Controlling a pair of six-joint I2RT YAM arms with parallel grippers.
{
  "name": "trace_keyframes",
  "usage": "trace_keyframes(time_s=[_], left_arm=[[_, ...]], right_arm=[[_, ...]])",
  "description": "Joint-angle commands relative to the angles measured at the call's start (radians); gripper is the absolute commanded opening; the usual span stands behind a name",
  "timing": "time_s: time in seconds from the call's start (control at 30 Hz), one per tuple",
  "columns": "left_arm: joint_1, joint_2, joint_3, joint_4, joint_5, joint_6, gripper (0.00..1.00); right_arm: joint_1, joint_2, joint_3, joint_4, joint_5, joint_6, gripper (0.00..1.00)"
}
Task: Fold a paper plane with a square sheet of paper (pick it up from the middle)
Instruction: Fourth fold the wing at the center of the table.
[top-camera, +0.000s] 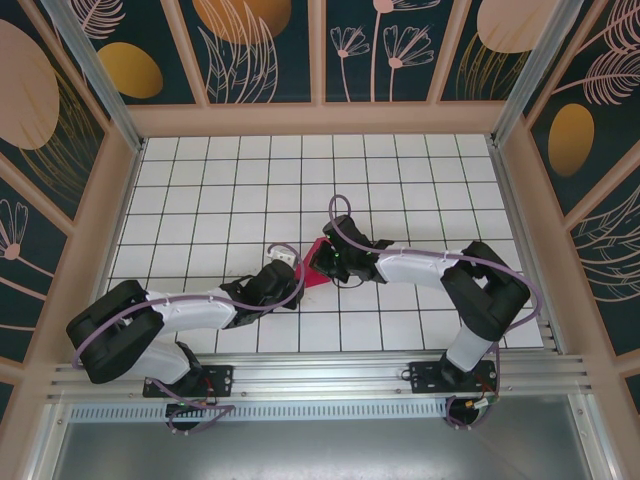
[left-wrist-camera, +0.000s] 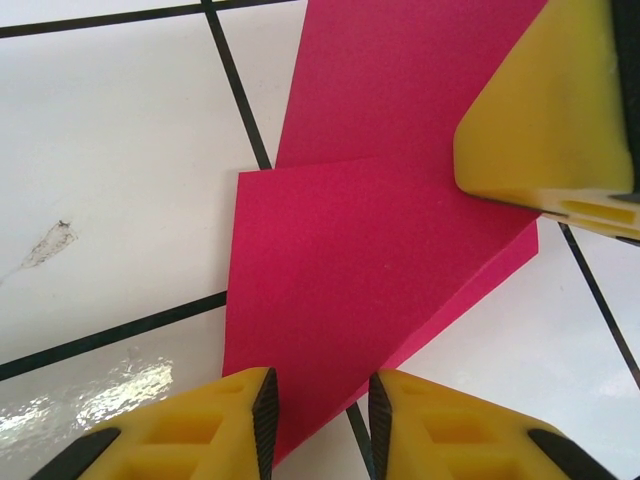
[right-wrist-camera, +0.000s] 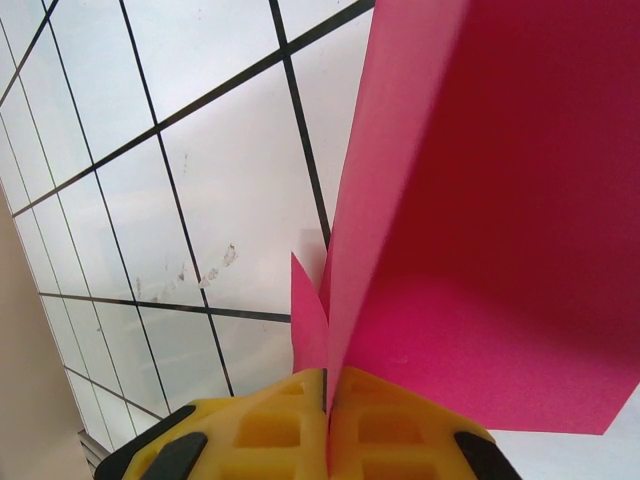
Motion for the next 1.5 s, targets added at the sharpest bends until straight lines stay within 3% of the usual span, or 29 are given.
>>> trace_keyframes(time_s=[0.0,0.33,0.53,0.83,0.97,1.13,1.47], left_arm=[[-0.004,0.018,-0.009,0.018,-0.019,0.02,0.3],[-0.004,0.022,-0.013,0.019,-0.025,0.023,0.18],[-0.004,0.01,-0.019,0.027,-0.031,0.002,0.07],[-0.001,-0.001,-0.029,0.071,0.042,-0.026,0.0],[0.011,-0.007,-0.048,0.106,0.096,-0.052,0.0],[0.07,-0.049,-0.102,0.177,0.212,-0.075,0.0],[0.174,-0.056,-0.174,0.301,0.422,-0.147,0.0]], right_arm=[[-0.005,0.015,0.029,-0.007,-0.009,-0.004,0.06],[-0.005,0.018,0.035,-0.014,-0.01,-0.014,0.07],[-0.005,0.006,0.036,-0.026,-0.004,-0.044,0.14],[-0.016,-0.139,-0.007,-0.081,0.054,-0.137,0.44],[-0.031,-0.239,-0.064,-0.053,0.039,-0.185,0.49],[-0.061,-0.318,-0.132,-0.005,-0.002,-0.222,0.49],[-0.051,-0.219,-0.125,0.118,-0.132,-0.263,0.26]])
